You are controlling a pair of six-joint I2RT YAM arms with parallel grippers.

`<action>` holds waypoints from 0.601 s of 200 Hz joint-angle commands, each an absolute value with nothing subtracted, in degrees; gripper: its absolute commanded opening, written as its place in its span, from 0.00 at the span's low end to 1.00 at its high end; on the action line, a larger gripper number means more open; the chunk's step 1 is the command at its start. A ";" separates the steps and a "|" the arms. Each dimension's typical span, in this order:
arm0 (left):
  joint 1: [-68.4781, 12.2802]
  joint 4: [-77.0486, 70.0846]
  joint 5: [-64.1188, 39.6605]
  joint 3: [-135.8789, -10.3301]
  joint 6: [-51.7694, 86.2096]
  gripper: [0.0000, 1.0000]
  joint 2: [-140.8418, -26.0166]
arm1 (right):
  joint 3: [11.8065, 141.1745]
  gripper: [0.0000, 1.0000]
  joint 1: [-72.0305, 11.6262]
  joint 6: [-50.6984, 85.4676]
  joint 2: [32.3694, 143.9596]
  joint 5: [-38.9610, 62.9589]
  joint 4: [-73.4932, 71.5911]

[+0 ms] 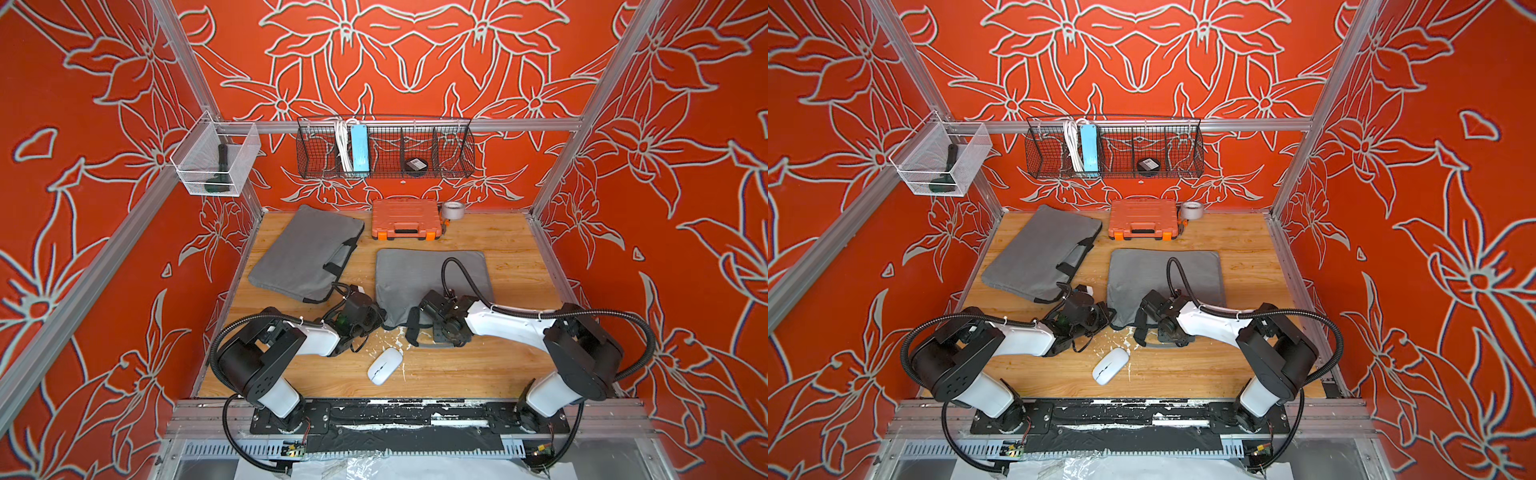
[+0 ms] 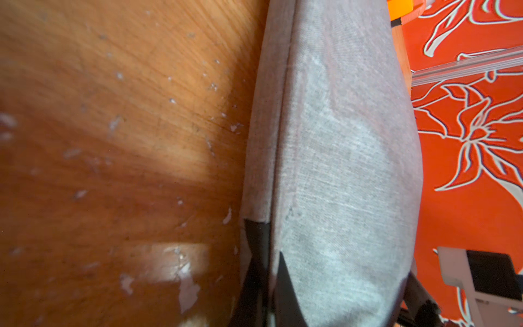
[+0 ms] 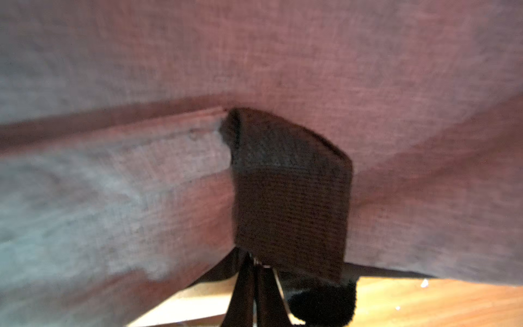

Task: Put the mouse into the laptop bag
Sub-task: Unzip the zipper on the zippered laptop bag.

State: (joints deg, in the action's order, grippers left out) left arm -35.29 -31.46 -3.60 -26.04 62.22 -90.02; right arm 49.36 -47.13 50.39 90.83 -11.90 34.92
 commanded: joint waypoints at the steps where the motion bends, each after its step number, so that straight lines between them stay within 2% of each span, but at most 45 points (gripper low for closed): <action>1: -39.20 -29.63 -10.82 -26.52 63.74 0.00 -88.21 | 49.43 0.00 -48.91 50.47 85.89 -4.20 24.24; 48: -39.20 -19.16 0.70 -21.76 66.32 0.00 -73.51 | 40.00 0.00 -36.16 48.85 75.87 -3.32 24.03; 69: -39.40 -17.14 1.16 -20.40 66.19 0.00 -67.92 | 38.87 0.00 -30.37 46.94 75.53 -2.72 24.33; 86: -40.64 -15.97 0.29 -20.53 65.83 0.15 -66.51 | 38.52 0.00 -26.41 45.80 76.03 -2.48 23.87; 107: -42.17 -16.05 0.20 -20.08 66.39 0.54 -65.79 | 38.49 0.00 -21.37 44.68 77.26 -1.02 23.09; 120: -42.69 -17.00 0.17 -19.48 66.45 0.69 -64.93 | 39.56 0.00 -18.83 44.22 78.62 -1.48 23.44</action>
State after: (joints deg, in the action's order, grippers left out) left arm -41.63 -16.71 -1.17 -20.29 65.82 -66.63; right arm 39.31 -22.85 46.41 76.82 -0.99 23.92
